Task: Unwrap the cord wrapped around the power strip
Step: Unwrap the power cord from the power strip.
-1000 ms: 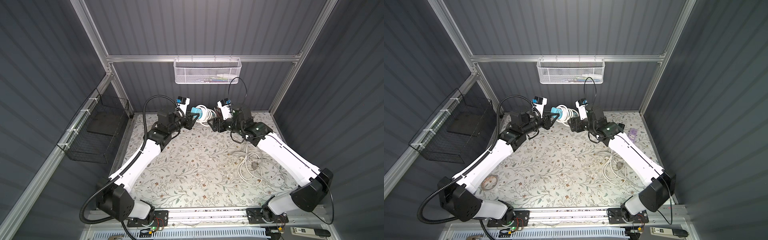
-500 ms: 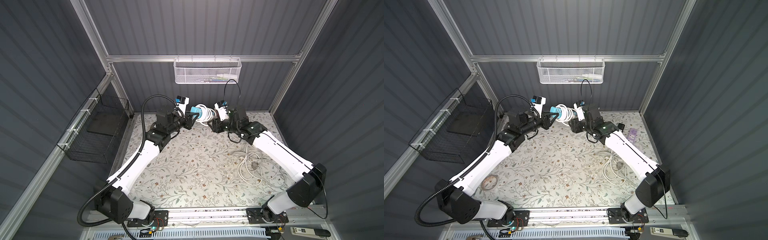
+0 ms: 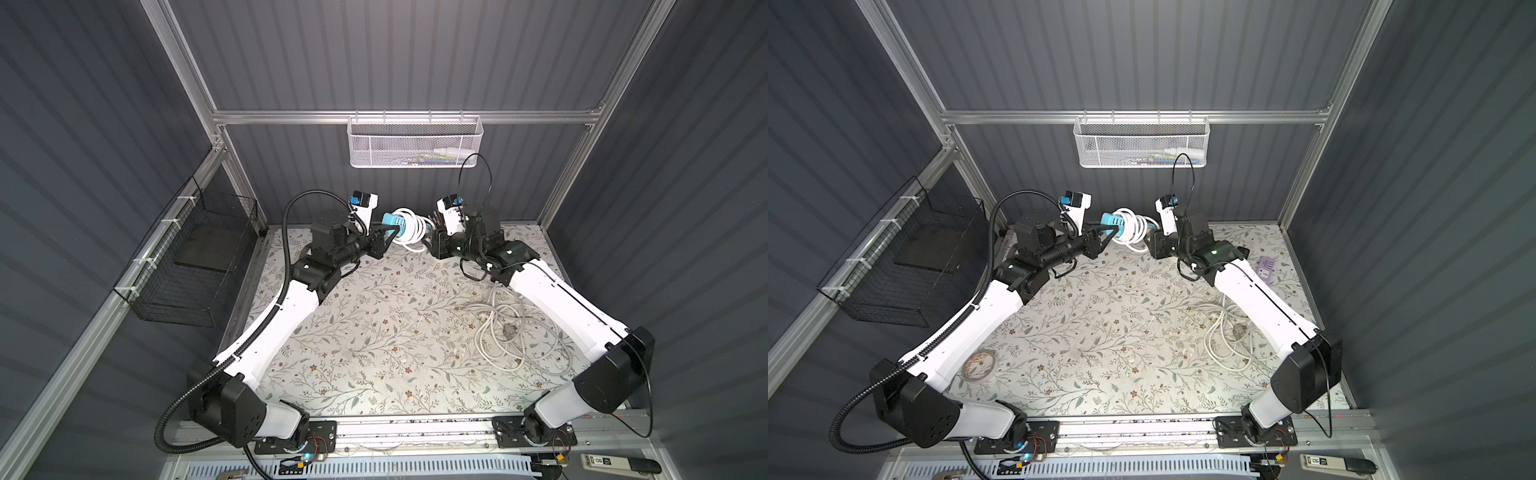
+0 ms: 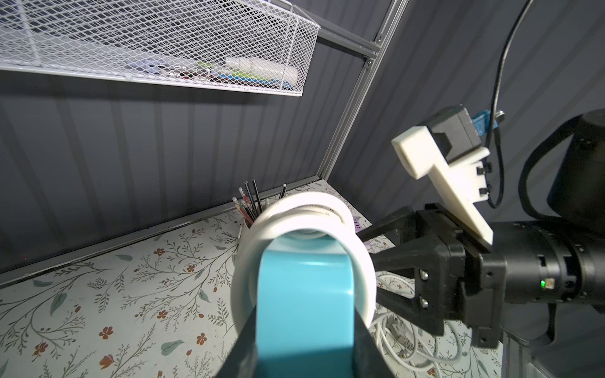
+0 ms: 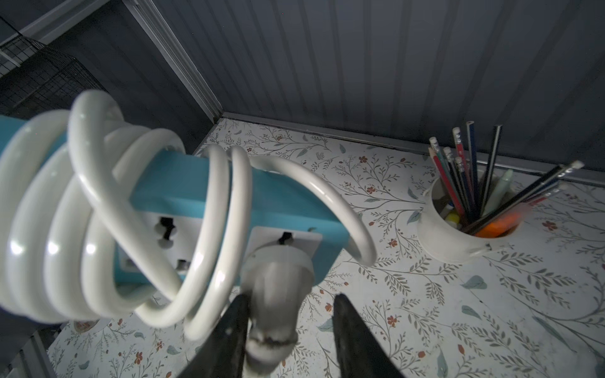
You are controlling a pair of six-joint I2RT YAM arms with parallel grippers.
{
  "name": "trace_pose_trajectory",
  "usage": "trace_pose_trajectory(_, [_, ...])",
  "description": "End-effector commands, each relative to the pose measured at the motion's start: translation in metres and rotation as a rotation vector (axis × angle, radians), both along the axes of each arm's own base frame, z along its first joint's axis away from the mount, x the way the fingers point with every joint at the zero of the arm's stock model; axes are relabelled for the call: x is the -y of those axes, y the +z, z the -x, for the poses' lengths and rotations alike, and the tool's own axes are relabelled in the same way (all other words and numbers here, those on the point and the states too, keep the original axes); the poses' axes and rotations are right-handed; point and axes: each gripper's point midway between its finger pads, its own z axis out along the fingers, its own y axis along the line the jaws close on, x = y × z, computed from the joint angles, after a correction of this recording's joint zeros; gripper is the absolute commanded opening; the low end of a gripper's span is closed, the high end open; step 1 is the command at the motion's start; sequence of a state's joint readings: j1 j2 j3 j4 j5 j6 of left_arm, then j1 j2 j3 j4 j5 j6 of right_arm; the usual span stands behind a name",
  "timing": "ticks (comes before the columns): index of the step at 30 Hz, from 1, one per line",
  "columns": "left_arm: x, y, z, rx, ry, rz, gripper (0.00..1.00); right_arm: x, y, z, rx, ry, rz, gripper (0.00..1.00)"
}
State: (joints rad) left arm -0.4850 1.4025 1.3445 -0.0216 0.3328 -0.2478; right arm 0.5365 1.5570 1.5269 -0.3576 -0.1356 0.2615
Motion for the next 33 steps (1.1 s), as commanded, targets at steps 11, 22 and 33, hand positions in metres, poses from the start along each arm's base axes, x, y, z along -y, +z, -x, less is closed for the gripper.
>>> trace_pose_trajectory(11, [0.0, 0.072, 0.021, 0.168, -0.058, 0.127, 0.0, -0.017, -0.002, -0.005, -0.03, 0.042, -0.077, 0.3])
trace_pose_trajectory(22, [-0.005, 0.07, 0.02, 0.188, -0.027, 0.114, 0.0, -0.015, 0.004, -0.004, -0.02, 0.034, -0.086, 0.0])
trace_pose_trajectory(33, [-0.004, 0.051, 0.006, 0.21, 0.024, 0.102, 0.0, -0.034, 0.015, 0.004, 0.039, 0.053, -0.02, 0.0])
